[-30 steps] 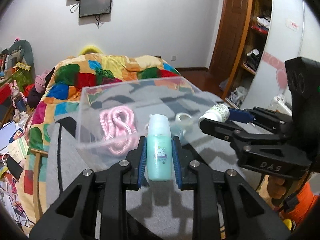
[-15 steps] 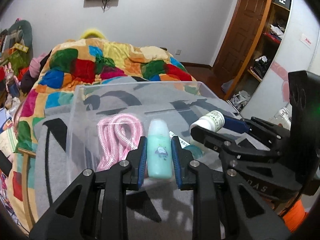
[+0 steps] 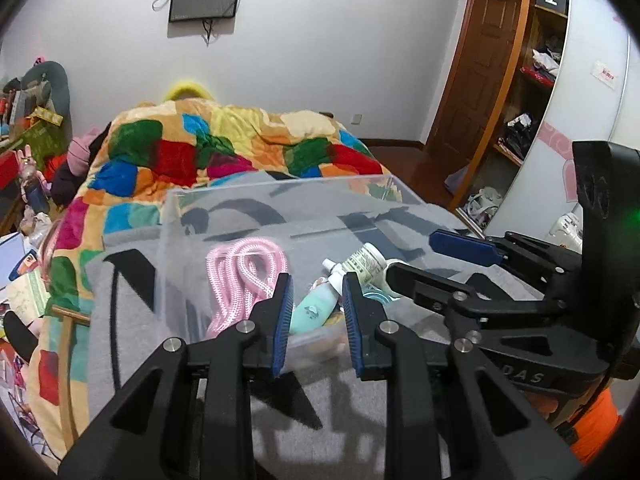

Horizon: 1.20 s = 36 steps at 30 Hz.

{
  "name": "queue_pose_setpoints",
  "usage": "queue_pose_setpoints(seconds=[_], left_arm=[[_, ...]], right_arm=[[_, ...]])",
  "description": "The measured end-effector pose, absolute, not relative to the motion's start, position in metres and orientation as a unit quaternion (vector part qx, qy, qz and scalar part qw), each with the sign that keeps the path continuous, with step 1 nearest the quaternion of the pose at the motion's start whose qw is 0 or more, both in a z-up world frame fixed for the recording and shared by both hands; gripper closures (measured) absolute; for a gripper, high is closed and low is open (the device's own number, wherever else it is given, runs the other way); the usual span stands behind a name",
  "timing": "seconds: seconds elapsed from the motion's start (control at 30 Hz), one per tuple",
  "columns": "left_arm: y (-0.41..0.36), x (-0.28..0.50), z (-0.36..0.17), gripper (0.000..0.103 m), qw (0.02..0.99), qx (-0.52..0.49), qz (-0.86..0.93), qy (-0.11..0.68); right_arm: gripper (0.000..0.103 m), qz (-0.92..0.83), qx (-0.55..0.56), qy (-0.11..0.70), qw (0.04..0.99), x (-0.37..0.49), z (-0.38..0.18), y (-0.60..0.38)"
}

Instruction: Organize objects

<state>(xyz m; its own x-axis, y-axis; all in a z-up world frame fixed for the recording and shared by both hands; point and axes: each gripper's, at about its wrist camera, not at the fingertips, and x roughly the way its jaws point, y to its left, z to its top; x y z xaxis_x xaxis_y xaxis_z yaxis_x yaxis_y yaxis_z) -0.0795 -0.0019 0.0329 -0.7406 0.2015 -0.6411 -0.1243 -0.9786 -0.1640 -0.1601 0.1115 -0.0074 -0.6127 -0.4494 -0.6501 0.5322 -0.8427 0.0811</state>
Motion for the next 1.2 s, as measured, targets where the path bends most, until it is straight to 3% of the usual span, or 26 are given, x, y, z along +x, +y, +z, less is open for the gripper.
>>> queue_pose_setpoints(seconds=[0.07, 0.13, 0.33, 0.53, 0.63, 1.2], left_arm=[[-0.005, -0.071, 0.036, 0.073, 0.084, -0.341, 0.934, -0.058], [-0.006, -0.062, 0.037, 0.059, 0.075, -0.333, 0.938, -0.056], [-0.006, -0.044, 0.032, 0.039, 0.063, -0.322, 0.943, -0.06], [-0.002, -0.03, 0.026, 0.022, 0.048, -0.31, 0.948, -0.054], [0.0, -0.026, 0.022, 0.018, 0.042, -0.305, 0.95, -0.046], [0.003, -0.027, 0.008, 0.016, 0.042, -0.32, 0.946, -0.041]], right_arm=[[0.045, -0.899, 0.334, 0.057, 0.278, -0.152, -0.002, 0.116], [0.041, -0.902, 0.325, 0.053, 0.281, -0.145, 0.003, 0.121], [0.022, -0.914, 0.297, 0.024, 0.276, -0.121, 0.005, 0.141], [0.017, -0.923, 0.287, 0.037, 0.253, -0.106, -0.001, 0.149], [0.016, -0.923, 0.286, 0.044, 0.255, -0.1, -0.005, 0.148], [0.016, -0.912, 0.314, 0.031, 0.261, -0.105, -0.019, 0.149]])
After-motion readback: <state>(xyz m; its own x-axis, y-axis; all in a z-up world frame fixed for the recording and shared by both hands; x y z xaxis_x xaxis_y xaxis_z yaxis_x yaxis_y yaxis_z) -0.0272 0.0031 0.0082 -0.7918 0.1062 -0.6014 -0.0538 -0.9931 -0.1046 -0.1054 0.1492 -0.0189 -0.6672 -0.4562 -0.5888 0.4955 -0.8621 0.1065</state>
